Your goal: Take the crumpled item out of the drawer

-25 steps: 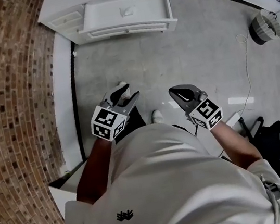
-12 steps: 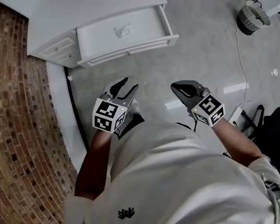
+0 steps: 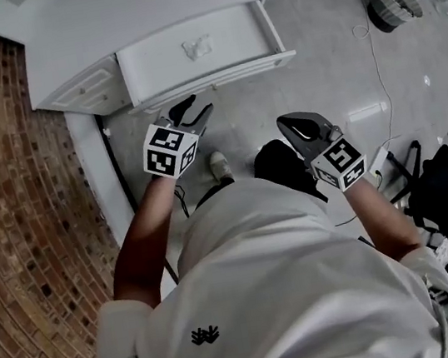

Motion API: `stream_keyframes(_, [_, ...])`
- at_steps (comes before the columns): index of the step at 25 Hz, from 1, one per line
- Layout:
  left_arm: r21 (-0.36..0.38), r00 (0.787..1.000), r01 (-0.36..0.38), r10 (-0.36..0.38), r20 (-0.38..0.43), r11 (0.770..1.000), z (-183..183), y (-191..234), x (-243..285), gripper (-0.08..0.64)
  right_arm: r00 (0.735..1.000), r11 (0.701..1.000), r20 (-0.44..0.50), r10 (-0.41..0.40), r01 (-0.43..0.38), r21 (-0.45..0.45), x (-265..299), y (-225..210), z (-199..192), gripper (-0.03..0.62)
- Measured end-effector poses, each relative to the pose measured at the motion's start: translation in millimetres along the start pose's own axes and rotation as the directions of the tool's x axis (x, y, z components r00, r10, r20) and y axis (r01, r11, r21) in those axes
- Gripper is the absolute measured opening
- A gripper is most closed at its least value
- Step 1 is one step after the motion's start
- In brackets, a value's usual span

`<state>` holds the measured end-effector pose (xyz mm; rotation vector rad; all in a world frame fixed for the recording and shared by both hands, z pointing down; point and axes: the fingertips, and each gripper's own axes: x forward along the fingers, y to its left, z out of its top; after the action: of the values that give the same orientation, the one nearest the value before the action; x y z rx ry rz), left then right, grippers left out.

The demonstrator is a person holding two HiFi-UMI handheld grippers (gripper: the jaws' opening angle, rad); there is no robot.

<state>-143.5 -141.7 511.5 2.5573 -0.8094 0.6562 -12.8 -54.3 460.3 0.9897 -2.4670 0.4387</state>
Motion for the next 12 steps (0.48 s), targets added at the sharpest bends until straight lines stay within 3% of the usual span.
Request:
stream_keyframes(6, [-0.016, 0.999, -0.024, 0.024, -0.046, 1.000, 4, 39, 45, 0.184, 1.000, 1.000, -0.008, 0.019, -0.019, 0.005, 20, -30, 9, 0.013])
stream_keyframes(12, [-0.067, 0.989, -0.085, 0.076, -0.126, 0.994, 11, 82, 108, 0.210, 0.999, 0.999, -0.009, 0.052, -0.052, -0.003, 35, -92, 26, 0.012])
